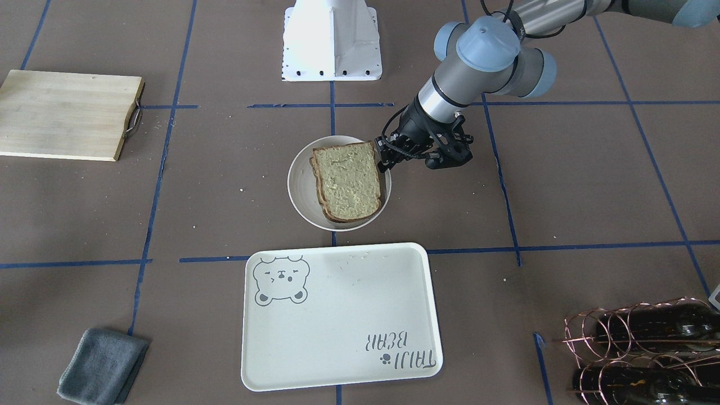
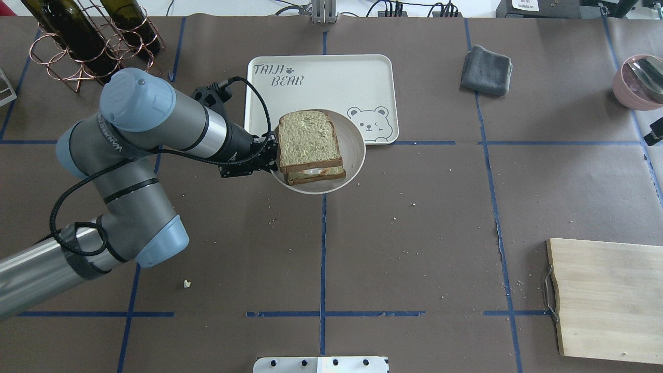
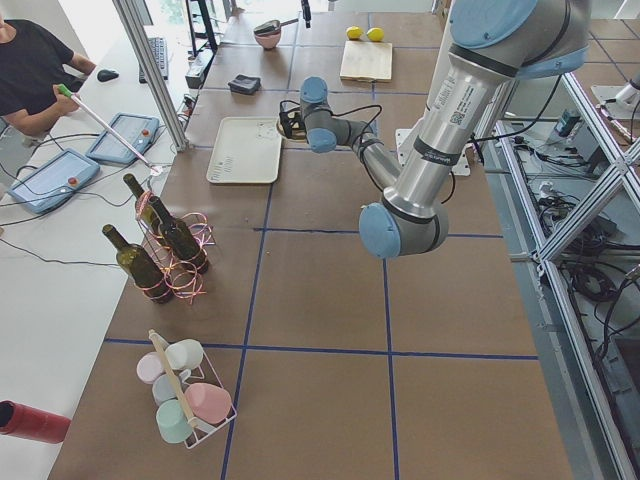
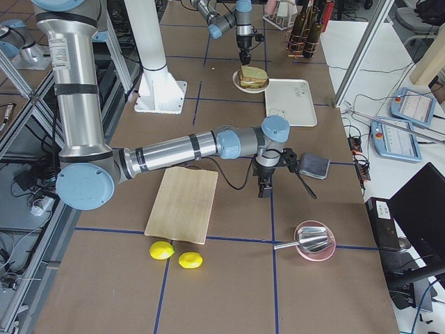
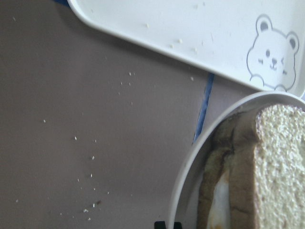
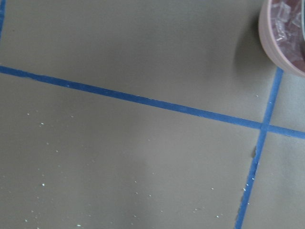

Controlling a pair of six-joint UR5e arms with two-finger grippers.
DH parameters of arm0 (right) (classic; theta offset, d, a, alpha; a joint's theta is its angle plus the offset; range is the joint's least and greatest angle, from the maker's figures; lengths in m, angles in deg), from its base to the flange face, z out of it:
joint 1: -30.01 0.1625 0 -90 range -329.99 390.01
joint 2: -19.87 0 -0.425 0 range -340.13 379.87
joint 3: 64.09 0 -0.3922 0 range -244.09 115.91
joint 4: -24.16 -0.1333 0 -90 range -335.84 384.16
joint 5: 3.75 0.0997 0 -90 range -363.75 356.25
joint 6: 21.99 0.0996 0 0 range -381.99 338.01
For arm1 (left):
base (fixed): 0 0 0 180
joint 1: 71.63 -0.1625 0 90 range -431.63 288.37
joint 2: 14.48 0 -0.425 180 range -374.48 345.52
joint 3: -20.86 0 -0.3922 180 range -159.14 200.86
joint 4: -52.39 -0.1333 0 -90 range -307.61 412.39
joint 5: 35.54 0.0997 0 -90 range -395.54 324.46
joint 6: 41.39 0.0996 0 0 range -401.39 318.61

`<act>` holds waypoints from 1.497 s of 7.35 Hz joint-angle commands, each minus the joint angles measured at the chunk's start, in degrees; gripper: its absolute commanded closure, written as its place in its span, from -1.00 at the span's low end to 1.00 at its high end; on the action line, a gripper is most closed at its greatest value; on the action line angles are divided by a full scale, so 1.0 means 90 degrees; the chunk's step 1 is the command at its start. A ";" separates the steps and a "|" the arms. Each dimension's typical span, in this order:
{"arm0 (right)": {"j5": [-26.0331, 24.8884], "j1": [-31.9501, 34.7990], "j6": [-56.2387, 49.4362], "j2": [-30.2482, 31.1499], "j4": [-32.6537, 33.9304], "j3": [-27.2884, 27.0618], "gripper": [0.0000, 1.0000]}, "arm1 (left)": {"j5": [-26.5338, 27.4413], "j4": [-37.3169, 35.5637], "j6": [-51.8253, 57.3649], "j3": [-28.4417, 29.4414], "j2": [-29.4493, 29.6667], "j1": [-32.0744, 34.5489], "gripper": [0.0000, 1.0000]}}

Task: Make sandwich and place on tray
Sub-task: 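Lift the plate and carry it onto the bear tray with the left gripper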

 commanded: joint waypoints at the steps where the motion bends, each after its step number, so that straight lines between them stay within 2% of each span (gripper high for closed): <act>1: 0.0176 0.0587 -0.0602 0.0244 -0.0026 0.0385 -1.00 | 0.0001 -0.0001 -0.0902 0.1110 0.0950 0.0288 1.00; 2: 0.0167 0.0588 -0.0582 0.0167 -0.0036 0.0589 -1.00 | 0.0011 0.0028 -0.1166 0.1452 0.1118 0.0318 1.00; 4: 0.0167 0.0647 -0.0582 0.0147 -0.0065 0.0601 -1.00 | 0.0069 0.0260 -0.1528 0.2476 0.1577 0.0309 1.00; 6: 0.0167 0.0647 -0.0582 0.0118 -0.0065 0.0591 -1.00 | 0.0614 0.1080 -0.2007 0.3550 0.1889 0.0309 1.00; 10: 0.0186 0.0686 -0.0572 0.0137 -0.0056 0.0601 -1.00 | 0.0910 0.1434 -0.2057 0.4042 0.1998 0.0299 1.00; 11: 0.0186 0.0715 -0.0572 0.0137 -0.0056 0.0601 -1.00 | 0.0910 0.1444 -0.2106 0.4082 0.2018 0.0299 0.94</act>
